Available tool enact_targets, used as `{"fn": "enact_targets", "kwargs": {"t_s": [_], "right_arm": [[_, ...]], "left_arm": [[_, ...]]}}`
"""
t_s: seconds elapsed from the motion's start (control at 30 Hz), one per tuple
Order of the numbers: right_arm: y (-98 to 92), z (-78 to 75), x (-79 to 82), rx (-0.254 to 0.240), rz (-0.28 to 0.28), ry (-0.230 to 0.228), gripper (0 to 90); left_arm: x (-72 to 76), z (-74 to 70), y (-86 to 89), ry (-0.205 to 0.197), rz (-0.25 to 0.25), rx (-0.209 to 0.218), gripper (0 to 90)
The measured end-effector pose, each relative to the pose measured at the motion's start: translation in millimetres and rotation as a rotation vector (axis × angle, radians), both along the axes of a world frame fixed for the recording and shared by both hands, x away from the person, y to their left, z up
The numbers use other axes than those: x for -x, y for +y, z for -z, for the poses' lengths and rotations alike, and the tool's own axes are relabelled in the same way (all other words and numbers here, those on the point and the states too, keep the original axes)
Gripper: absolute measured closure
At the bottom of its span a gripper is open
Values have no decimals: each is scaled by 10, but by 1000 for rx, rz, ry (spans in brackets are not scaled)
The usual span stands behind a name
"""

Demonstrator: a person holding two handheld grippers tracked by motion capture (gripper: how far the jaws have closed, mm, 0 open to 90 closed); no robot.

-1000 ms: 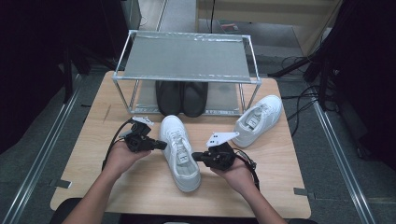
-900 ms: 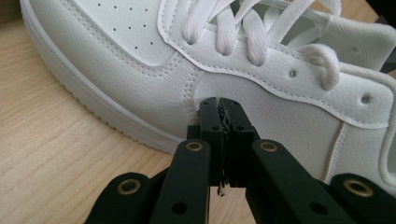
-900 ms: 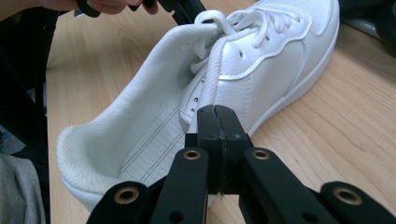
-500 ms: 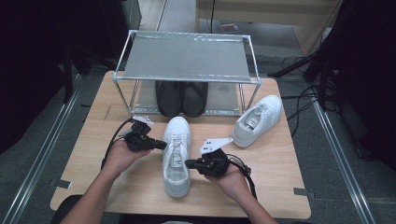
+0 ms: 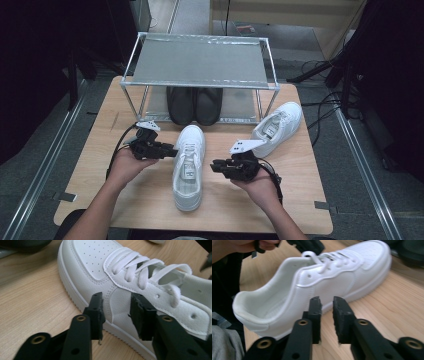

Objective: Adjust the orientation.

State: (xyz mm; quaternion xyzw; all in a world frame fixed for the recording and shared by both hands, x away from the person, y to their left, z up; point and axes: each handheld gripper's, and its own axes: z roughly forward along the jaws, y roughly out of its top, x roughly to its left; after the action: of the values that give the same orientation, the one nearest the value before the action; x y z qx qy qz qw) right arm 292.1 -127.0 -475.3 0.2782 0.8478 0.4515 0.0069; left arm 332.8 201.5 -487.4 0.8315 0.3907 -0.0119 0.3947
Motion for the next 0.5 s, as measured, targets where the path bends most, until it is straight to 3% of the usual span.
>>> {"fn": "enact_targets", "kwargs": {"t_s": [0.2, 0.5], "right_arm": [[-268, -50, -115, 12, 66, -14, 684], [-599, -158, -320, -13, 158, -32, 665]], "left_arm": [[73, -54, 57, -40, 9, 11, 467], [126, -29, 149, -30, -17, 2, 435]]}}
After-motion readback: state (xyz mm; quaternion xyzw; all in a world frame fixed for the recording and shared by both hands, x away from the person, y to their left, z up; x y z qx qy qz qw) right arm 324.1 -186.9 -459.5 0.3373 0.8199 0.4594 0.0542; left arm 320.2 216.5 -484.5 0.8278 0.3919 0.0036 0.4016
